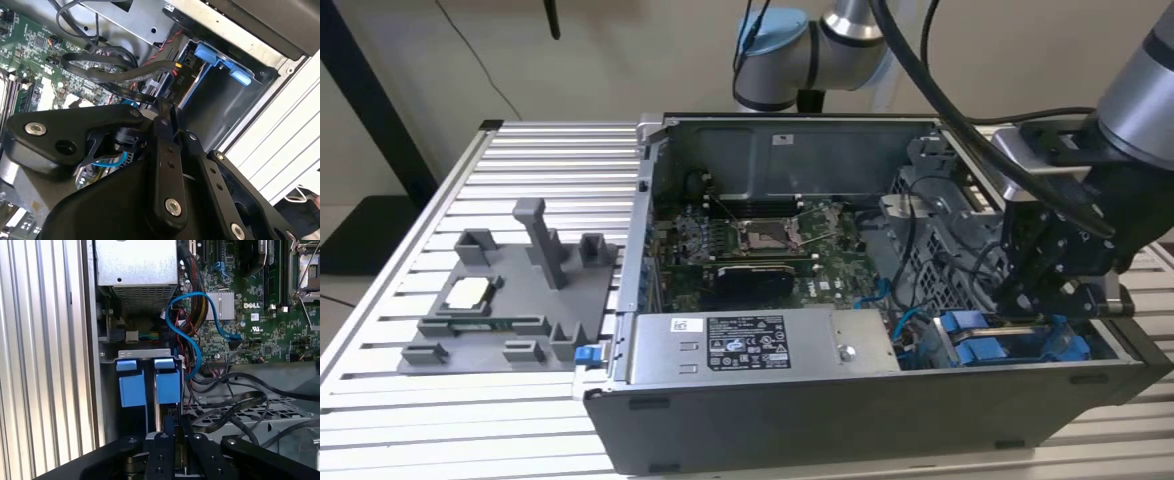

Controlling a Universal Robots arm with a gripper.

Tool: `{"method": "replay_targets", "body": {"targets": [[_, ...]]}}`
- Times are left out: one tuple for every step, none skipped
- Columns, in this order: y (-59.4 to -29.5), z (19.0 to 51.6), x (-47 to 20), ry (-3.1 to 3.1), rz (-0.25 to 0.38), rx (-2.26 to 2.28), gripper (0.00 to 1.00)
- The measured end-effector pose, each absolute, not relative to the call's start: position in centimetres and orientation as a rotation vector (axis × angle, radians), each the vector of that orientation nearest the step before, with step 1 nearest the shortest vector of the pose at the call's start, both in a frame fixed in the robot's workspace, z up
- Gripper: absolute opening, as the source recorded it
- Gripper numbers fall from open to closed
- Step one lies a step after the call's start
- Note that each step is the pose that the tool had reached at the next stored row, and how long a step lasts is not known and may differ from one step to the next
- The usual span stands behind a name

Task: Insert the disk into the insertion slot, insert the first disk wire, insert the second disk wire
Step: 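Insert the second disk wire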

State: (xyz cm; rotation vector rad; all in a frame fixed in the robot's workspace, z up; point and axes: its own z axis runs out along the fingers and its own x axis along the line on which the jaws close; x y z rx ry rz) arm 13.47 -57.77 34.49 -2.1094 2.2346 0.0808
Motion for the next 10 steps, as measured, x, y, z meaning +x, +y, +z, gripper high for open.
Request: {"method": "replay_targets", "body": {"targets": [[-57.77,34.48,13.47,2.233,0.083,-2.109,0.16],[-57.76,34.47,13.47,2.232,0.085,-2.108,0.16],[-57.76,34.46,13.47,2.231,0.088,-2.106,0.16],[-57.76,34.45,13.47,2.229,0.091,-2.105,0.16],[-57.75,34.43,13.48,2.228,0.093,-2.105,0.16],[-57.75,34.38,13.48,2.226,0.096,-2.104,0.16],[-57.75,34.35,13.49,2.225,0.097,-2.104,0.16],[-57.75,34.35,13.53,2.224,0.098,-2.105,0.16],[-57.75,34.35,13.55,2.223,0.098,-2.106,0.16],[-57.75,34.33,13.59,2.221,0.099,-2.106,0.16]]}}
